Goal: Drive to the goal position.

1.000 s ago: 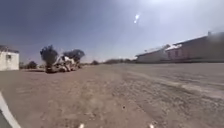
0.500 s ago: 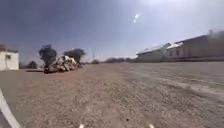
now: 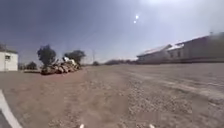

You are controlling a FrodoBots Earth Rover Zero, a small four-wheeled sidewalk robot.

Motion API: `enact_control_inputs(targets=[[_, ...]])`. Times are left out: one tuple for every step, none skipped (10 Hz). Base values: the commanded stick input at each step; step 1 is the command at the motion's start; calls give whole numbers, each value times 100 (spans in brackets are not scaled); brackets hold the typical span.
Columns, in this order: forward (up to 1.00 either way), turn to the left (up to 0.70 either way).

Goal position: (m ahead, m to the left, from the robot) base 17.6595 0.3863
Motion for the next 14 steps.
enact_control_inputs(targets=[[70,0],[70,0],[70,0],[70,0],[70,0],[70,0],[70,0],[70,0],[70,0],[70,0],[70,0],[70,0],[70,0],[70,0]])
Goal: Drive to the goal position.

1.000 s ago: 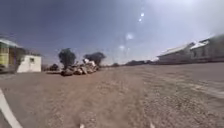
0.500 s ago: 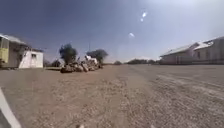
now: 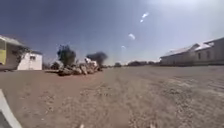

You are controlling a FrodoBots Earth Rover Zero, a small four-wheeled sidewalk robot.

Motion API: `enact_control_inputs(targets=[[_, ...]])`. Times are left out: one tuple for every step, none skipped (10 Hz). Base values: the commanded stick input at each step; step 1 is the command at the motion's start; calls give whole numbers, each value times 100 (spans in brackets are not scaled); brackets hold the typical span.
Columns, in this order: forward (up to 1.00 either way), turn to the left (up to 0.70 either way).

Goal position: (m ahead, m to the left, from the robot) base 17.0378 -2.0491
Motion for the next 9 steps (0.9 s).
enact_control_inputs(targets=[[70,0],[70,0],[70,0],[70,0],[70,0],[70,0],[70,0],[70,0],[70,0]])
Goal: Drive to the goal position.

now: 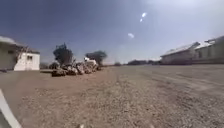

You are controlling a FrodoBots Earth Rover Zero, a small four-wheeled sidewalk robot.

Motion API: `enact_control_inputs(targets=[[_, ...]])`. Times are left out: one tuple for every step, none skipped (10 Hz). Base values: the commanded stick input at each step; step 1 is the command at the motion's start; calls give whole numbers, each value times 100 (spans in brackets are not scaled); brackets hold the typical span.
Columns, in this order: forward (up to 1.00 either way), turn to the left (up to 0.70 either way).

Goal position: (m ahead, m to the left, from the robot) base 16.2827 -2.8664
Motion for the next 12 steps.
enact_control_inputs(targets=[[70,0],[70,0],[70,0],[70,0],[70,0],[70,0],[70,0],[70,0],[70,0],[70,0],[70,0],[70,0]])
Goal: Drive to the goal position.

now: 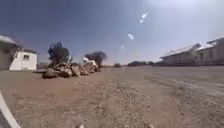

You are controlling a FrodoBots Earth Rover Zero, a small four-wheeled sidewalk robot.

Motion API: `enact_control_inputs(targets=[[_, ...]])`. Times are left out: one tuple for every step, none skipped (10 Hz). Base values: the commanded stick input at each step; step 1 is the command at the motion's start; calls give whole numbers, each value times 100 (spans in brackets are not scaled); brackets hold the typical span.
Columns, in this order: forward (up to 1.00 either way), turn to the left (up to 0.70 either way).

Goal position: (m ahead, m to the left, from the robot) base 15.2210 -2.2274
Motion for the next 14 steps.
enact_control_inputs(targets=[[70,0],[70,0],[70,0],[70,0],[70,0],[70,0],[70,0],[70,0],[70,0],[70,0],[70,0],[70,0],[70,0],[70,0]])
